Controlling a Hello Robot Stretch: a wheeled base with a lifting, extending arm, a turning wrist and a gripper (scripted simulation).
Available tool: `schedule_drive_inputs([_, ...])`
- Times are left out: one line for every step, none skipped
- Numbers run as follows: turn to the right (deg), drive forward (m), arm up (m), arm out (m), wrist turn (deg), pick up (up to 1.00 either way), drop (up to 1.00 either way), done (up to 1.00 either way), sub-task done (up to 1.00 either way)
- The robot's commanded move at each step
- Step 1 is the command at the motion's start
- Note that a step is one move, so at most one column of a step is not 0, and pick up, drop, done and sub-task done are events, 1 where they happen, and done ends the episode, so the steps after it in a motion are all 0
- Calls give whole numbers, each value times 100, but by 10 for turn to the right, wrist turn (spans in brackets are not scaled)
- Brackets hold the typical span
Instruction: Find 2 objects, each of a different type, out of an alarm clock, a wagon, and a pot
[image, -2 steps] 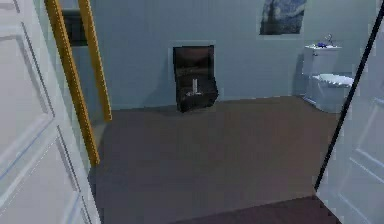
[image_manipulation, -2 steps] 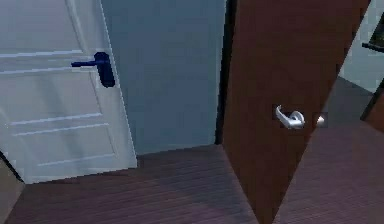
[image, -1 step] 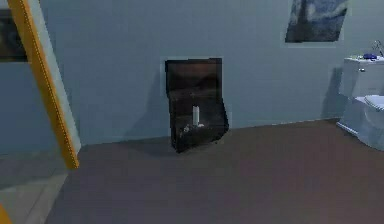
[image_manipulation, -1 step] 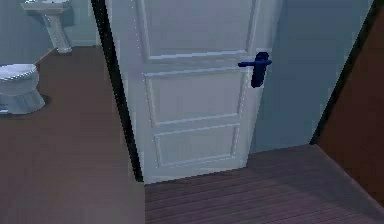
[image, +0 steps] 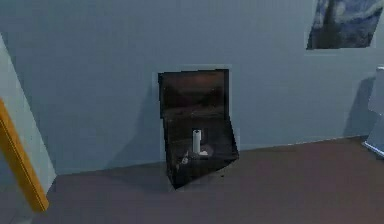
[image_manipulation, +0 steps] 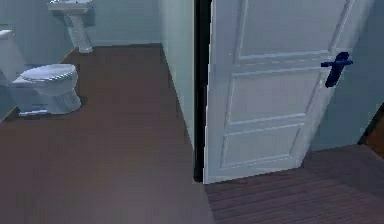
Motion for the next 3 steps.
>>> schedule_drive_inputs([-300, 0, 0, 0, 0, 0, 0, 0, 0])
schedule_drive_inputs([0, 80, 0, 0, 0, 0, 0, 0, 0])
schedule_drive_inputs([-420, 0, 0, 0, 0, 0, 0, 0, 0])
